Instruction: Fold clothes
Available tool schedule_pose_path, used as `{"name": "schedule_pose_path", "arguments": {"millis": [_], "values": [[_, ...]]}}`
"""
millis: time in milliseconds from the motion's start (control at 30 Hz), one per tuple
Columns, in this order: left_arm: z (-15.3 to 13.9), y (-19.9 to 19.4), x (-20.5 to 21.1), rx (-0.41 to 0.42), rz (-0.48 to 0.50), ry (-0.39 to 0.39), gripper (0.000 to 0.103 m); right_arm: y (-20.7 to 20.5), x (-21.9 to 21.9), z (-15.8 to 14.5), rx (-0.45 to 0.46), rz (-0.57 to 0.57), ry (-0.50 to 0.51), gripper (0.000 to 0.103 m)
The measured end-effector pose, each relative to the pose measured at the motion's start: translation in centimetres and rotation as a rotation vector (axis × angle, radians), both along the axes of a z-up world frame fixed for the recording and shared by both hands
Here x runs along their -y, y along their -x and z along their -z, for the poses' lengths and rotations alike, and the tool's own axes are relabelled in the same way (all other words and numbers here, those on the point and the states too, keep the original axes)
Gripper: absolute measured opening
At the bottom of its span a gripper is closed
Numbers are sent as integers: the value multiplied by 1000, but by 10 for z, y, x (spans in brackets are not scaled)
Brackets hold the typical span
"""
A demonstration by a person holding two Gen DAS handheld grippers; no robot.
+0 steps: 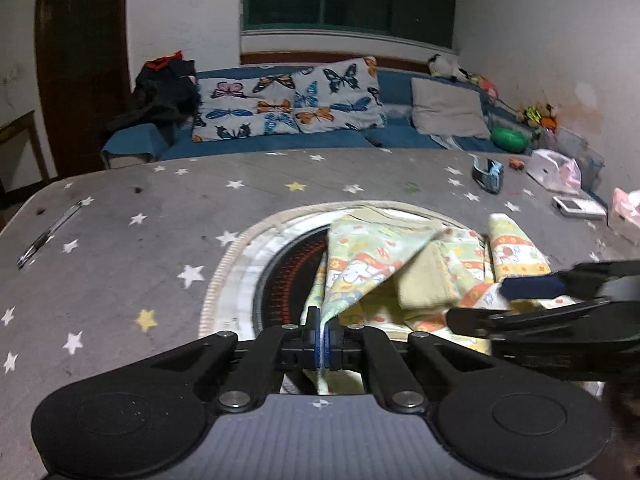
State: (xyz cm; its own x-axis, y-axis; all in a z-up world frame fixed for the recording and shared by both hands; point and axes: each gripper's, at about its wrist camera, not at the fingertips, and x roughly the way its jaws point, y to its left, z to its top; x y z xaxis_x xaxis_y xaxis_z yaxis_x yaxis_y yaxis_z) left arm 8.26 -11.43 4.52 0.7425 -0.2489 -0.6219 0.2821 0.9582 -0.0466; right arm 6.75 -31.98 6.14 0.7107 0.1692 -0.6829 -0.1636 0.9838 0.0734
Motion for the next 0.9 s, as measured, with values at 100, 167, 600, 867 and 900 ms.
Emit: {"name": "schedule_pose_path", "arguments": {"millis": [100,167,600,867,900], "values": [[-2,2,-10,0,-17,18,2,-14,-5,11,-15,-2,-14,53],[-2,5,-17,-1,-29,26,2,-21,-5,14,-15,8,-29,46],[-14,48,-70,31,-149,78,1,13,23,-13,73,61,-85,5],[-13,95,-97,19,-189,110,1,72,67,-54,193,129,-100,5],[-12,101,-101,14,-197,116,1,80,76,-57,200,147,-94,5]]}}
